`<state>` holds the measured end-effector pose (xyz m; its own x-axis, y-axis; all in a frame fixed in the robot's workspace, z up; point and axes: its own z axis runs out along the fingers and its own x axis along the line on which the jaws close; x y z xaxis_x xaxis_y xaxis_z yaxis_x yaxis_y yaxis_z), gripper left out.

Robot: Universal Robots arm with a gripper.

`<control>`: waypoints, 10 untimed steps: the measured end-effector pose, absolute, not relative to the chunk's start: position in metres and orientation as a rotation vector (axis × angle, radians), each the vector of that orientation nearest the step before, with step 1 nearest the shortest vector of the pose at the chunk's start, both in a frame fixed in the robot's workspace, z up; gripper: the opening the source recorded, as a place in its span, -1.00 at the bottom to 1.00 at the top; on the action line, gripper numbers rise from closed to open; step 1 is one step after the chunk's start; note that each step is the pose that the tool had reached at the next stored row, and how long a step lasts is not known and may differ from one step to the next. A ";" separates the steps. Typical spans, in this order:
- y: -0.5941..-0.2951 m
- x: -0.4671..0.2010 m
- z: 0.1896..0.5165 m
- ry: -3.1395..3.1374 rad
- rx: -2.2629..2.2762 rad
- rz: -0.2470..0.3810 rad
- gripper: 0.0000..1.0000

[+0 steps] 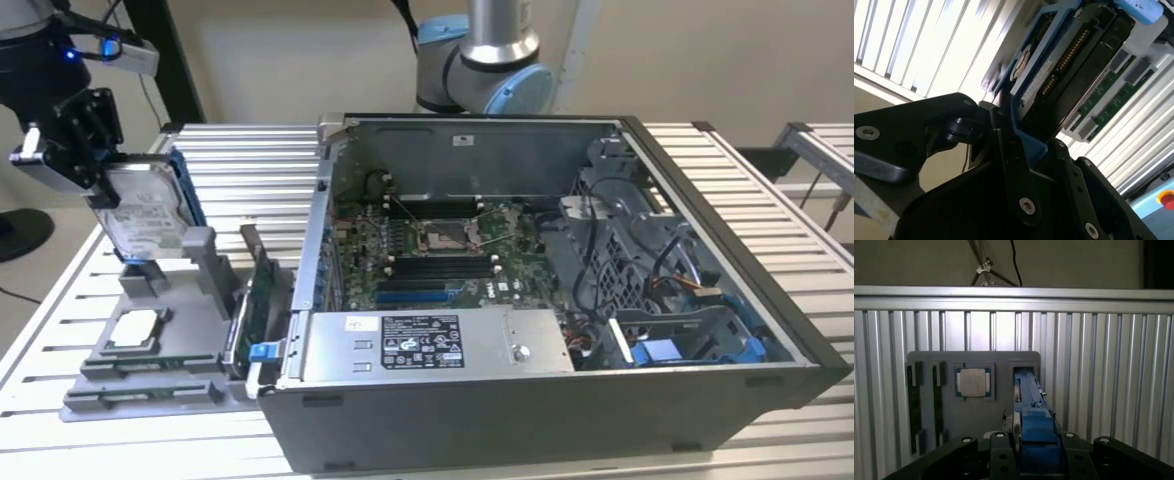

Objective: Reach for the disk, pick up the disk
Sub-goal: 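Pick up the disk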

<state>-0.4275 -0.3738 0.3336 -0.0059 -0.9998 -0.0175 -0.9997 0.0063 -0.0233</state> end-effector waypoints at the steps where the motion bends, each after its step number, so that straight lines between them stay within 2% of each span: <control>1: -0.374 -0.427 0.338 2.208 -2.194 -0.006 -1.00; 10: -0.374 -0.427 0.368 2.208 -2.195 -0.006 -1.00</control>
